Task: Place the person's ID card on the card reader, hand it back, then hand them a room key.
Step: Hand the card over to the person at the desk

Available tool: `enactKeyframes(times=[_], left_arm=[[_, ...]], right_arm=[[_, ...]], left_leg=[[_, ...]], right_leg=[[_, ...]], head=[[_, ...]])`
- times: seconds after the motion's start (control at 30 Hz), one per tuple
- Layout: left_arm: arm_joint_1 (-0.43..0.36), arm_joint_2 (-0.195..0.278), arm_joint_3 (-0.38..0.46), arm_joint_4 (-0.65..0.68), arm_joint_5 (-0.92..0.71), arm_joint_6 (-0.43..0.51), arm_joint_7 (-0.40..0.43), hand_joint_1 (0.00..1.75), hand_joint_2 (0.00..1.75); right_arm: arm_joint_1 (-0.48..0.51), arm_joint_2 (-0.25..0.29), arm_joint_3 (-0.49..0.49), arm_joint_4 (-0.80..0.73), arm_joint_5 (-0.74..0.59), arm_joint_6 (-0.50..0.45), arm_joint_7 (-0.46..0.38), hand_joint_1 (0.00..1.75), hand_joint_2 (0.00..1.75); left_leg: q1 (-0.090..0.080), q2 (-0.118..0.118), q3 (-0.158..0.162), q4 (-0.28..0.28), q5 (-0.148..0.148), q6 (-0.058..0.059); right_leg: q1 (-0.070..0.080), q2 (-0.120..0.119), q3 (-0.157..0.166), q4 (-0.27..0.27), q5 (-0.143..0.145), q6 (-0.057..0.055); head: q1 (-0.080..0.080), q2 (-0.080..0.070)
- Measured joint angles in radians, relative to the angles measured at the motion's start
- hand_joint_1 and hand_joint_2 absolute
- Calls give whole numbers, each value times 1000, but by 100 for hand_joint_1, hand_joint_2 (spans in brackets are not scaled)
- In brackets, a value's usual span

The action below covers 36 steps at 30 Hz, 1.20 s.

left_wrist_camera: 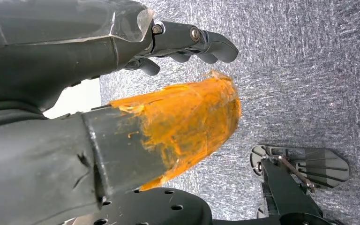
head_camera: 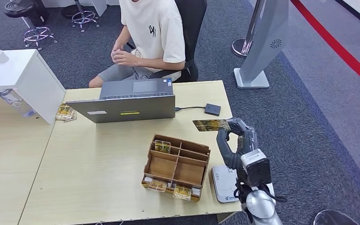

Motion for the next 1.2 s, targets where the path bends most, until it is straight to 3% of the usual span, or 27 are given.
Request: enactKeyframes(times=[0.3,0.47,0.6,0.7,0.97,1.2], left_arm=[[-4,-4,-5,0,-14,-2,13,0,0],[-12,-9,-9,0,-52,-6,32,0,0],[-18,-11,-12,0,-64,-9,38,0,0],[-22,-13,-15,0,-90,-18,50,0,0],[-44,-25,-17,0,-174,-49,93,0,0],[-59,-32,-17,0,-210,-62,107,0,0]], right_arm=[[-24,2,57,0,207,-86,12,175,175],[-96,4,122,31,395,-192,52,175,175],[-142,6,161,56,452,-224,71,175,175],[-189,9,186,86,571,-269,98,175,175],[-392,84,207,234,941,-292,182,175,175],[-492,151,191,356,1126,-293,216,175,175]], left_leg=[[0,0,0,0,0,0],[0,0,0,0,0,0],[0,0,0,0,1,-1],[0,0,0,0,1,-1],[0,0,0,0,2,-2],[0,0,0,0,2,-2]], right_leg=[[0,0,0,0,0,0],[0,0,0,0,0,0],[0,0,0,0,0,0],[0,0,0,0,0,0],[0,0,0,1,1,-1],[0,0,0,1,1,-1]], head=[[0,0],[0,0],[0,0],[0,0],[0,0],[0,0]])
